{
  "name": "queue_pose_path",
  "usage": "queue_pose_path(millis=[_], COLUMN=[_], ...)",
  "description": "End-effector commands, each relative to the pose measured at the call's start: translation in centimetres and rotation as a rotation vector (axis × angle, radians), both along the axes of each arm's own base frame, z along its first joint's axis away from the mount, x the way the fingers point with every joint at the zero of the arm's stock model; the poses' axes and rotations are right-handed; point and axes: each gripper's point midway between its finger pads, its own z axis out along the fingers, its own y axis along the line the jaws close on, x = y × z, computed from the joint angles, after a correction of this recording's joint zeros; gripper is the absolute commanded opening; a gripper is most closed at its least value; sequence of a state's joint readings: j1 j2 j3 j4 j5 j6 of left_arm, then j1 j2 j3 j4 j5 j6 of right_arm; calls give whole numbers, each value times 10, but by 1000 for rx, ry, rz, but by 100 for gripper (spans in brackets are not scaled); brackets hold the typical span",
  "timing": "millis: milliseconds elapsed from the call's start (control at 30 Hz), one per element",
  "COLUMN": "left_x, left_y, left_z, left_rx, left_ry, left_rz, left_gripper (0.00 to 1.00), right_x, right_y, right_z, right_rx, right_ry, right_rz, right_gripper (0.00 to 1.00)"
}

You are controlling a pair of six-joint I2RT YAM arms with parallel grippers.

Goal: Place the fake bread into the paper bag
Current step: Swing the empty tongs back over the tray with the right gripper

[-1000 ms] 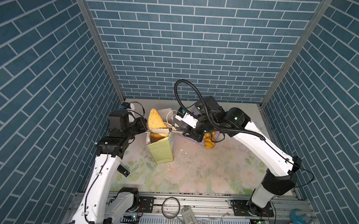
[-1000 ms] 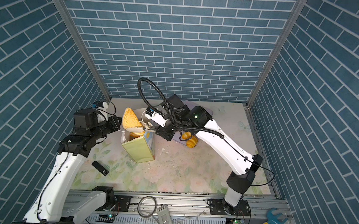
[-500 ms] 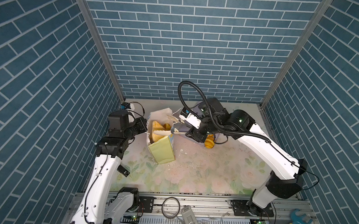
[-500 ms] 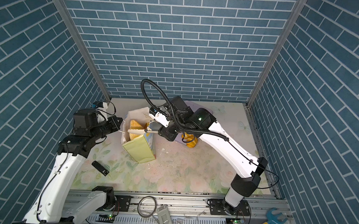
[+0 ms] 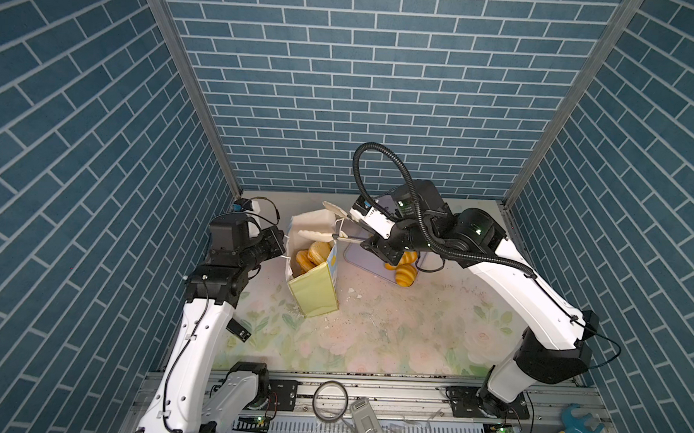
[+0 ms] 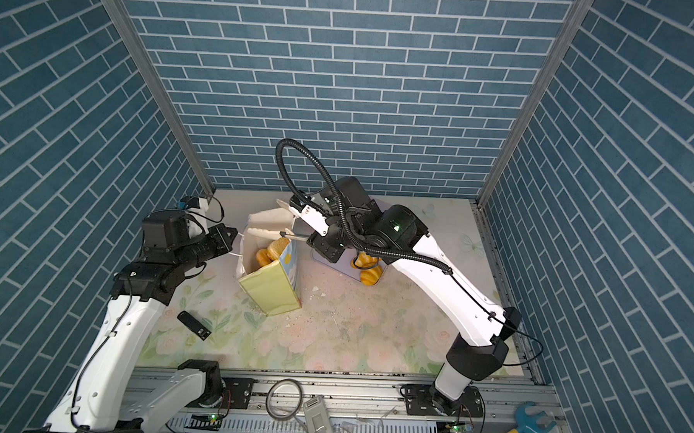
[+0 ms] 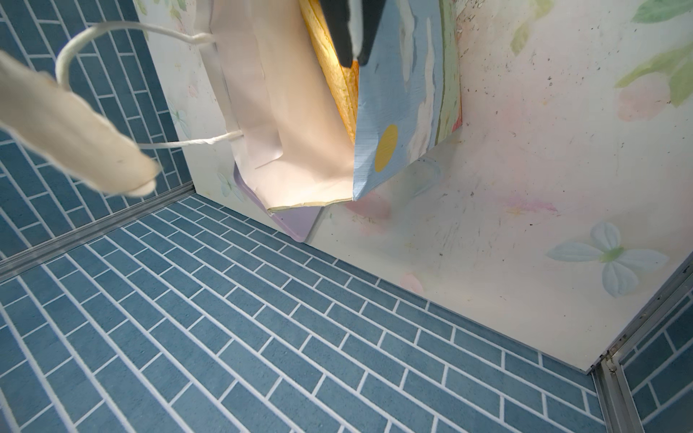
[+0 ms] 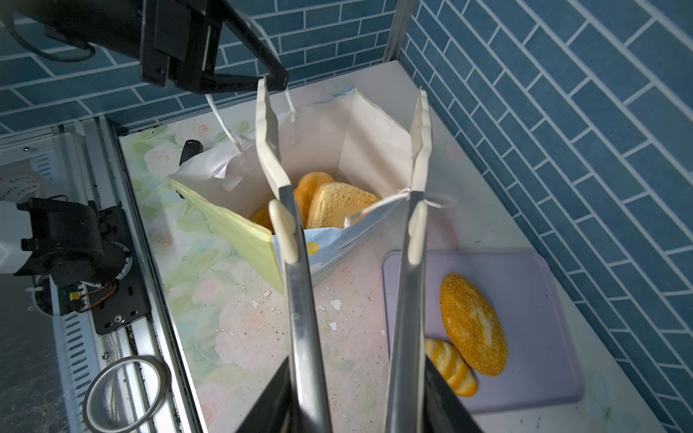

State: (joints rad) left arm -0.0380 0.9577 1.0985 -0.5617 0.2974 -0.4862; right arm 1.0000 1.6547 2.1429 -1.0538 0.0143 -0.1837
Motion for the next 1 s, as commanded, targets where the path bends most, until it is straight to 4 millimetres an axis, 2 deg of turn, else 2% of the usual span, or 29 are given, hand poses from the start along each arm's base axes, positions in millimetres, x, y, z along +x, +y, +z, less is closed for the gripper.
queue_pose_path(millis=[0,100,233,433,533,667,767,967], left_x=[-1,0,1,3,4,4,6,6], left_y=[-3,-4,-4,-3,-4,-4,-5,-5], left_z=[-3,-2,2,8,12,8,7,11], left_rx=[-10,-17,-13,1,2,4,-3,7], left_ry=[1,-2,-4,-9,-15,-8,0,4], left_rz=[-7,-12,-16,-17,-20,-20,-27,-30], left_gripper=[4,4,4,4,4,5,5,5], right_x=[19,35,61,90,93,104,115,129], right_y=[-15,-32,-68,-121,-144,-164,-173,-174], right_z=[52,62,64,39,29,-5,-38,-100], right_rx=[114,133,158,121,89,36,0,-89], right_ry=[-132,-160,-132,-83,-62,8,72,98], right_rz=[-76,-148,-270,-410,-464,-520,-548,-502], right_gripper=[48,48,48,49,50,51,50,52])
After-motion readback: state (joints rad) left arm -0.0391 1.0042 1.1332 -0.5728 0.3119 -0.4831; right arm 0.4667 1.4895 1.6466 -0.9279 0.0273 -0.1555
